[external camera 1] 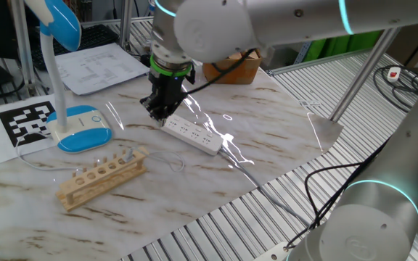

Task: Plug in the power cord of the desk lamp, turn on the socket, and light up the desk lamp

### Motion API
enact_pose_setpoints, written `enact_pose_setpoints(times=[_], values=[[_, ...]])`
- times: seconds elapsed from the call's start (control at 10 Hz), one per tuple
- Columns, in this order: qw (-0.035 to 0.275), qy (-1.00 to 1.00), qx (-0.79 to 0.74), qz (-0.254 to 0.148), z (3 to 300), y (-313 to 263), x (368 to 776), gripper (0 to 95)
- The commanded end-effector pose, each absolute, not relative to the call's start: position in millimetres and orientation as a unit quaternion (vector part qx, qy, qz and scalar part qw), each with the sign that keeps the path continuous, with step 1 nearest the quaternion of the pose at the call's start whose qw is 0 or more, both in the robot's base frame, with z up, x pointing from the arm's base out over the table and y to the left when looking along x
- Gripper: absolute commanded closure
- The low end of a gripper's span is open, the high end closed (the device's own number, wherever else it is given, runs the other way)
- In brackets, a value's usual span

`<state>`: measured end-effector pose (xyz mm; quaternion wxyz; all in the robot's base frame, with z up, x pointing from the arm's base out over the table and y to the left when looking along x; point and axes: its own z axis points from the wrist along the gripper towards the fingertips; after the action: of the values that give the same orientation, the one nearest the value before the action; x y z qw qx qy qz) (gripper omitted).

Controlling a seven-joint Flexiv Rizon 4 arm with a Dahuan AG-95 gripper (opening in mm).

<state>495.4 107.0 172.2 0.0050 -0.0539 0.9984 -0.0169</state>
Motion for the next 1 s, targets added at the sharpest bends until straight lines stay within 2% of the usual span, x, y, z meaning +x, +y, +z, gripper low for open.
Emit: enact_pose_setpoints(times=[0.1, 0.4, 0.5, 0.7, 0.8, 1.0], values=[[0.007, 0.997, -0.08, 0.007, 173.8, 117.3, 493.8, 95.0], [-0.004, 0.998, -0.064, 0.006, 183.3, 141.3, 485.8, 95.0], [0.002, 0.998, -0.065, 0.004, 185.3, 147.1, 482.4, 76.0], [0.002, 0.997, -0.073, 0.003, 185.0, 151.8, 475.8, 76.0], [0.003, 0.997, -0.072, 0.003, 182.7, 153.2, 473.6, 57.0], [0.003, 0.998, -0.069, 0.011, 175.3, 158.6, 473.3, 57.0]])
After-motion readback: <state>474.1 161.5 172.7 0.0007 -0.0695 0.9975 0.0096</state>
